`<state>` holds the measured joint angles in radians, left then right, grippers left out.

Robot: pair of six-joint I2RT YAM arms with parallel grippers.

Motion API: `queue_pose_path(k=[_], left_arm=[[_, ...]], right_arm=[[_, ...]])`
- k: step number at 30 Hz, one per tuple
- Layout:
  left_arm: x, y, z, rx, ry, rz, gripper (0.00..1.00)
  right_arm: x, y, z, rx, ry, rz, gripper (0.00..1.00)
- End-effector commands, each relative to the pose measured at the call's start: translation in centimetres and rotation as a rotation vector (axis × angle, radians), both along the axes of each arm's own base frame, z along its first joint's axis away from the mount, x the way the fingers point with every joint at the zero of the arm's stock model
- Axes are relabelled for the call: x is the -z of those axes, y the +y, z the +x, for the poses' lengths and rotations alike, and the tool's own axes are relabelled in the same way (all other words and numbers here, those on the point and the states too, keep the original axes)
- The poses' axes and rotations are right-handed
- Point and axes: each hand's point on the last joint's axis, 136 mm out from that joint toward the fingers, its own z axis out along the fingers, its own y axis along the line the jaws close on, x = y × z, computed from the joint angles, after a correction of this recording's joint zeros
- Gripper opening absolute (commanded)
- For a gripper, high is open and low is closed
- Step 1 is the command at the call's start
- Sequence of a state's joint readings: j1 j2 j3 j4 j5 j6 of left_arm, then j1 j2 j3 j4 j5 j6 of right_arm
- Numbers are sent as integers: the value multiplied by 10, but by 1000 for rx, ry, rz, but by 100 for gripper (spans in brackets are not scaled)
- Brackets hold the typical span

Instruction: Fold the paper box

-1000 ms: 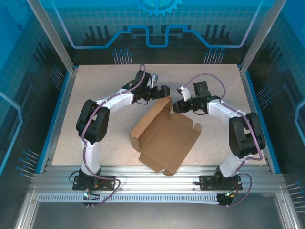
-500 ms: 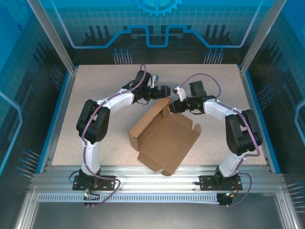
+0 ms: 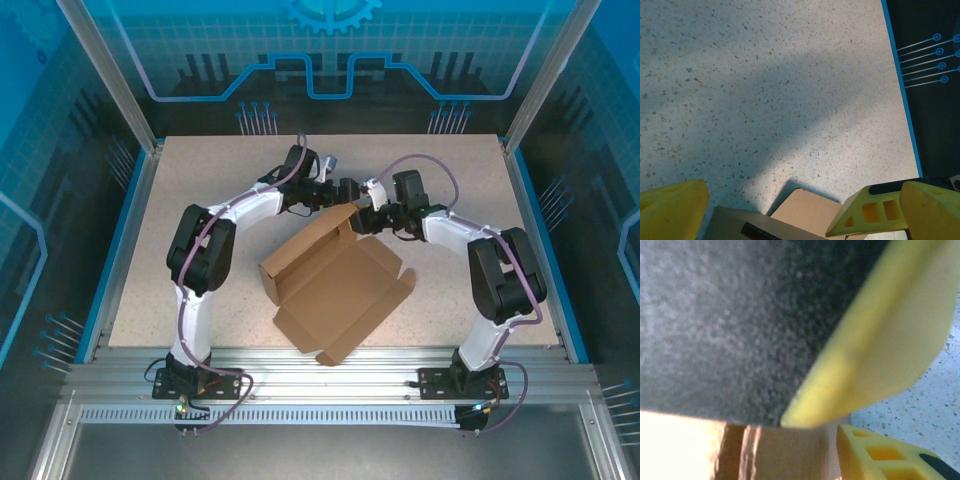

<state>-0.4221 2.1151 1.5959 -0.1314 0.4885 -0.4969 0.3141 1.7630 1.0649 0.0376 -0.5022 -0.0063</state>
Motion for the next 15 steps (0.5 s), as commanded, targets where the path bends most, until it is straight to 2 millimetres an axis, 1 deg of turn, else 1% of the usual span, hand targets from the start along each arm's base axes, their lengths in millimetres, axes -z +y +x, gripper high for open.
queue_pose_path(k=[1, 8, 15], left_arm=[[41, 0, -27, 67, 154, 40, 99], [34, 2, -27, 92, 149, 54, 99], [33, 3, -26, 86, 151, 59, 99]], right_arm=[[-1, 9, 12, 38, -82, -5, 39], [13, 10, 18, 112, -126, -102, 29], [19, 6, 20, 159, -167, -169, 24]])
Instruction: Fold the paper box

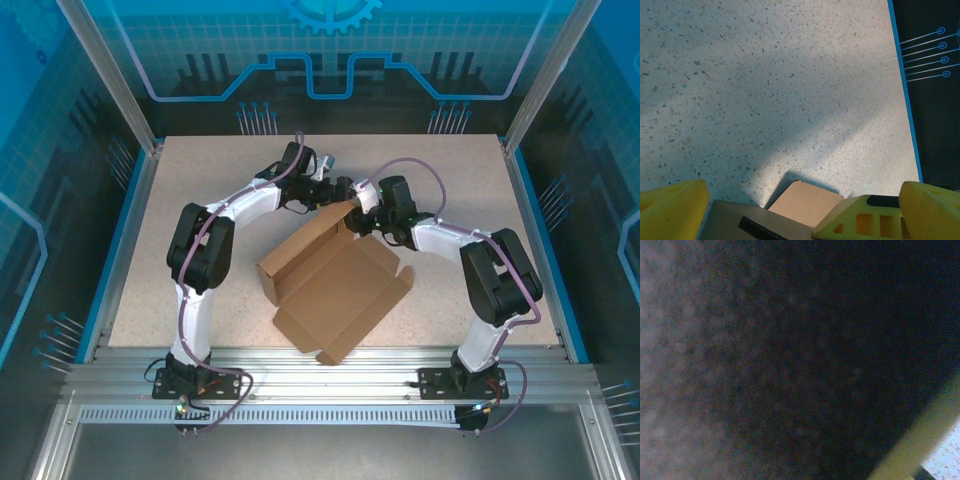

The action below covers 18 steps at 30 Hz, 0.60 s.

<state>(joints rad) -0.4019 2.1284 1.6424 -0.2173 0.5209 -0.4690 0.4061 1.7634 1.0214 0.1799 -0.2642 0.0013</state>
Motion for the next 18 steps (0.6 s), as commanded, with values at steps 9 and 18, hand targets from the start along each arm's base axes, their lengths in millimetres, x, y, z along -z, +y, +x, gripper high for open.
queue_pose_path(k=[9, 18], left_arm=[[33, -2, -30, 70, 118, 62, 99], [36, -3, -31, 69, 122, 68, 99]], right_arm=[[17, -13, 11, 147, -101, -175, 20], [20, -16, 14, 204, -136, -238, 19]])
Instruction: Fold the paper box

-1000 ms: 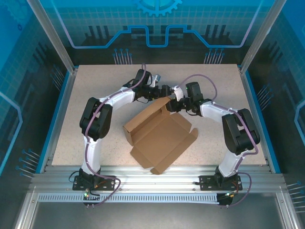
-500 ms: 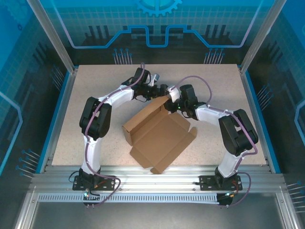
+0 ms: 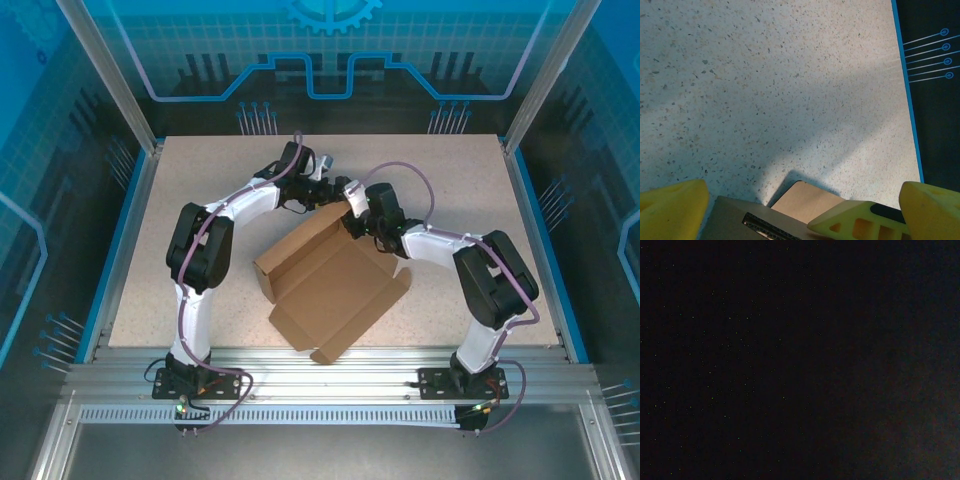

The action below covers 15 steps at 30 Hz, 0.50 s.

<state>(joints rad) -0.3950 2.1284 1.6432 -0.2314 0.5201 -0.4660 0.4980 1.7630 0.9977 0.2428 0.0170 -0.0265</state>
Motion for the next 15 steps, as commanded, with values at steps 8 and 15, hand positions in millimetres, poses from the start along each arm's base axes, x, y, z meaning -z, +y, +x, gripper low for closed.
queue_pose_path(k=[8, 15], left_arm=[[27, -5, -24, 64, 86, 74, 99], [7, -2, -3, 61, 32, 81, 99]], right_arm=[[6, 2, -11, -4, 32, 13, 31], [-1, 7, -29, -16, 91, 106, 45]])
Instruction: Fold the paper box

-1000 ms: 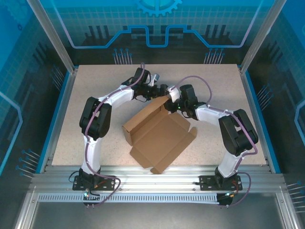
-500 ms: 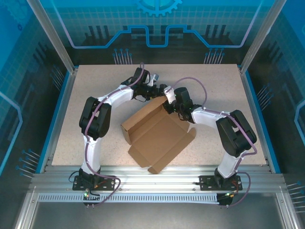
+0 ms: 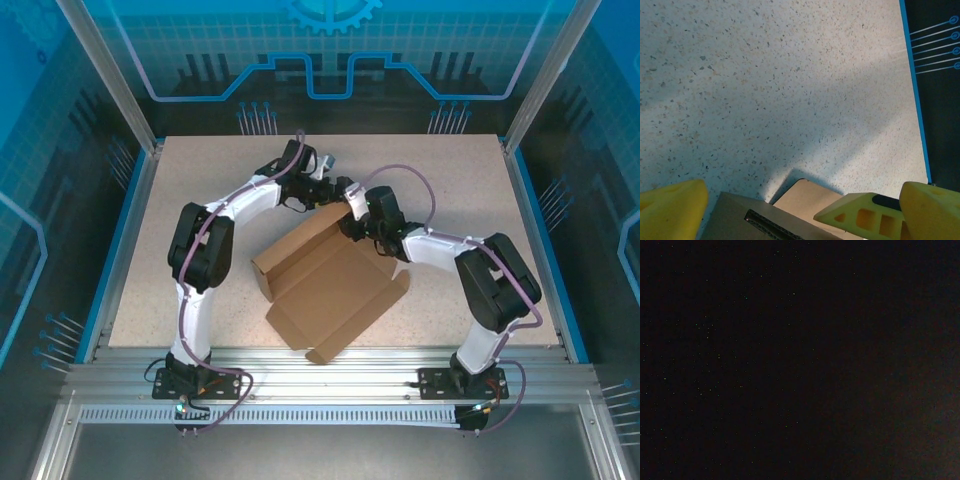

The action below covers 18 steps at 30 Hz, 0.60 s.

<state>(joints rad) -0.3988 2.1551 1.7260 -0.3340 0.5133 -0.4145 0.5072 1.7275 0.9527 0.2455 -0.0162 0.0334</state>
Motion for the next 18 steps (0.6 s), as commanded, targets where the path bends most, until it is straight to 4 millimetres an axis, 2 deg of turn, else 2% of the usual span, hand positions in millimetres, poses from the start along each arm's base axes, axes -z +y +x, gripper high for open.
queue_pose_path(k=[1, 5, 6, 10, 18], left_arm=[[6, 0, -2, 30, 20, 45, 99], [-8, 4, 5, 17, -11, 46, 99], [-11, 5, 6, 14, -19, 50, 99], [-25, 18, 5, 16, -73, 101, 99], [-57, 41, -28, 91, -177, 204, 99]], right_arm=[[-4, 3, -16, -12, 47, 61, 46], [-13, 1, -25, -11, 53, 96, 55], [-5, -3, -35, -10, 76, 95, 56], [-7, -13, -56, -4, 99, 115, 63], [-12, -34, -105, 23, 201, 182, 75]])
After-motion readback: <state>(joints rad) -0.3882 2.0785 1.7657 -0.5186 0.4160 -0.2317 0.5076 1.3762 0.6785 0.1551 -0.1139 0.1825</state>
